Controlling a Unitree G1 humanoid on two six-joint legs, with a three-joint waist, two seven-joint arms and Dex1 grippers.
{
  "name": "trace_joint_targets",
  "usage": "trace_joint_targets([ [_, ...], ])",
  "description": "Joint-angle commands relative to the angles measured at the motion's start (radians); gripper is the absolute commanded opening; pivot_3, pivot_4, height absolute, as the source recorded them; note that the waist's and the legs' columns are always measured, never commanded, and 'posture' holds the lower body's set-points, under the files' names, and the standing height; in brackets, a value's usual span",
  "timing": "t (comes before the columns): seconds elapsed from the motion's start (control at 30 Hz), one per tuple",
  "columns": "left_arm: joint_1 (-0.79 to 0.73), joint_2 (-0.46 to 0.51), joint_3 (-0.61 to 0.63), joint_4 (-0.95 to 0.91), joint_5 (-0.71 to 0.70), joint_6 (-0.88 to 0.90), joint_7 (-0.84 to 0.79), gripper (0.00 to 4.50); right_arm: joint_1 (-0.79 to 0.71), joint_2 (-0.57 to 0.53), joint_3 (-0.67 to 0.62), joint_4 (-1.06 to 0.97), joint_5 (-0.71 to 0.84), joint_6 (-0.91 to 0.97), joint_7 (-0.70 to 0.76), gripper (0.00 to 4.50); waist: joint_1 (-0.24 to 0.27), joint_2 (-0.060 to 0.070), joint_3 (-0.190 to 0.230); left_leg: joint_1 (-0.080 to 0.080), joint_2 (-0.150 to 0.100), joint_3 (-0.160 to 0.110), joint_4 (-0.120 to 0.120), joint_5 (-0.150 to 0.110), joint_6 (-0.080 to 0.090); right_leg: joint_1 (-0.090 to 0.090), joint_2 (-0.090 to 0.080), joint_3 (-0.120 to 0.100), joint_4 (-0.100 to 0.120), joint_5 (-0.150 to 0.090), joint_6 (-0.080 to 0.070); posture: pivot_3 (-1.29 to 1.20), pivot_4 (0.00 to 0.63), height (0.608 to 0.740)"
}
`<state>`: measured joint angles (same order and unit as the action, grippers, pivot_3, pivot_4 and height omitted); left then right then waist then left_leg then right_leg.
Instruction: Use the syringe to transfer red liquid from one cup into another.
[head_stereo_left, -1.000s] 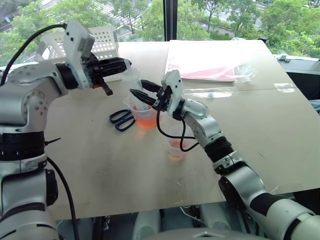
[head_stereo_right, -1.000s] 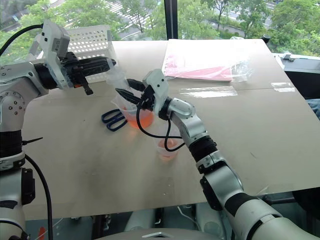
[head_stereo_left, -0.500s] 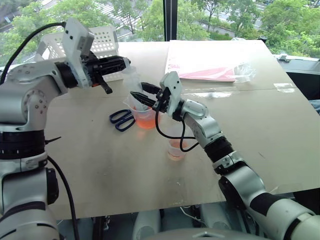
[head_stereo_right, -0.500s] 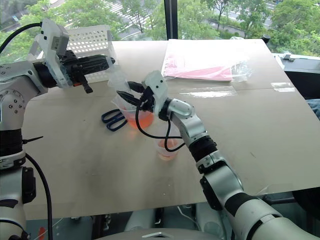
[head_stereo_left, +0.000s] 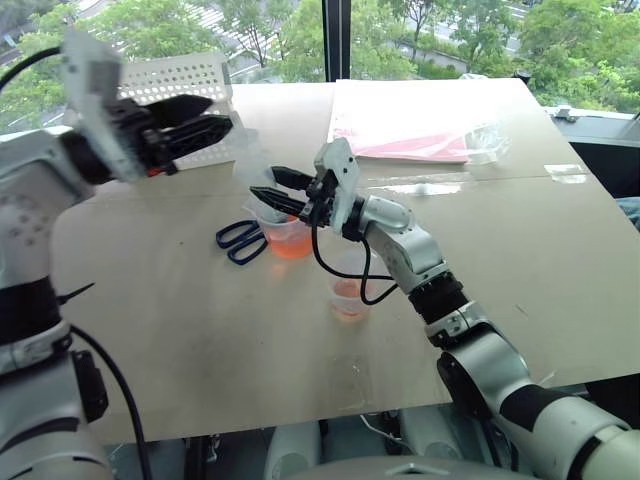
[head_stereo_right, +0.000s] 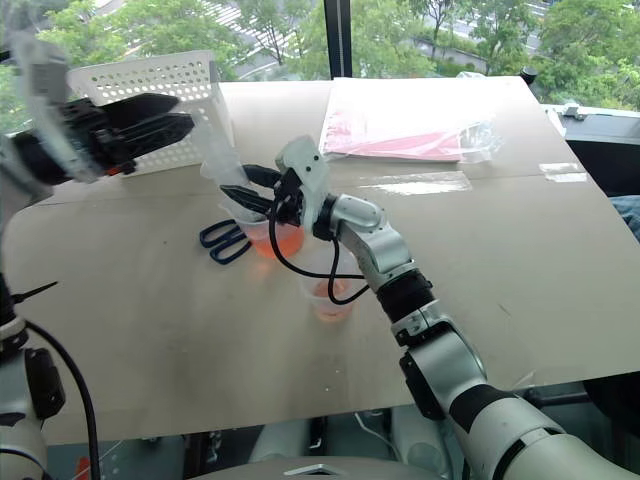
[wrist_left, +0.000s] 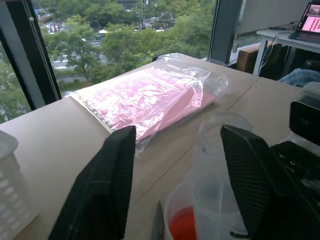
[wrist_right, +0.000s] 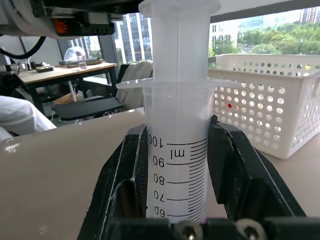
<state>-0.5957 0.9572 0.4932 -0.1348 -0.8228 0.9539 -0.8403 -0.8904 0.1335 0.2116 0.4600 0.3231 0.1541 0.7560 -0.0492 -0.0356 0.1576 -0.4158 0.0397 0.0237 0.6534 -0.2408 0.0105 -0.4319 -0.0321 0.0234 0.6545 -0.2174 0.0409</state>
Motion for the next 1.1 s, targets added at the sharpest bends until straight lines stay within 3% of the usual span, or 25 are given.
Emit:
trace_joint_targets([
  [0.03, 0.065, 0.019, 0.140, -0.119, -0.123, 0.117, 0.056, 4.50, -0.054, 0.043, -0.024, -0.076, 0.039, 0.028, 0.005, 1.28, 0.004, 0.000, 0.000, 0.000, 0.000, 0.000, 0.000, 0.000, 0.000, 0.000, 0.000, 0.000, 0.000, 0.000, 0.000, 0.00, 0.150, 0.740],
  [0.2, 0.244, -0.022, 0.291, -0.276, -0.208, 0.159, 0.137, 4.50, -0.084, 0.038, -0.064, -0.081, 0.054, 0.039, -0.004, 1.28, 0.006, 0.000, 0.000, 0.001, 0.000, -0.001, 0.000, 0.000, 0.000, 0.000, -0.002, -0.001, -0.003, 0.000, 0.000, 0.00, 0.150, 0.740],
  [0.47, 0.527, -0.095, 0.389, -0.510, -0.404, 0.122, 0.114, 4.50, -0.143, 0.007, -0.145, -0.119, 0.117, 0.073, -0.002, 1.28, 0.007, 0.000, 0.000, 0.001, 0.000, -0.003, 0.000, 0.001, -0.002, 0.001, -0.003, -0.002, -0.001, 0.000, -0.001, 0.00, 0.150, 0.740],
  [0.73, 0.684, -0.082, 0.334, -0.623, -0.510, 0.046, 0.061, 4.50, -0.119, -0.108, -0.259, -0.416, 0.350, 0.320, 0.007, 1.28, 0.013, 0.001, 0.001, 0.002, 0.000, -0.004, 0.000, 0.001, -0.002, 0.001, -0.003, -0.004, -0.001, -0.001, -0.002, 0.00, 0.150, 0.740],
  [1.0, 0.749, -0.072, 0.228, -0.608, -0.448, -0.048, -0.019, 4.50, 0.083, -0.353, -0.313, -0.799, 0.610, 0.591, -0.013, 1.28, 0.017, 0.002, 0.001, 0.002, -0.002, -0.003, -0.001, 0.001, -0.002, 0.002, -0.002, -0.004, -0.004, -0.001, -0.002, 0.00, 0.150, 0.740],
  [1.1, 0.739, -0.051, 0.199, -0.601, -0.434, -0.073, -0.042, 4.50, 0.167, -0.406, -0.309, -0.872, 0.632, 0.610, -0.024, 1.28, 0.009, 0.002, 0.001, 0.003, -0.001, -0.002, -0.001, 0.001, -0.002, 0.002, 0.000, -0.002, -0.002, -0.002, -0.003, 0.00, 0.150, 0.740],
])
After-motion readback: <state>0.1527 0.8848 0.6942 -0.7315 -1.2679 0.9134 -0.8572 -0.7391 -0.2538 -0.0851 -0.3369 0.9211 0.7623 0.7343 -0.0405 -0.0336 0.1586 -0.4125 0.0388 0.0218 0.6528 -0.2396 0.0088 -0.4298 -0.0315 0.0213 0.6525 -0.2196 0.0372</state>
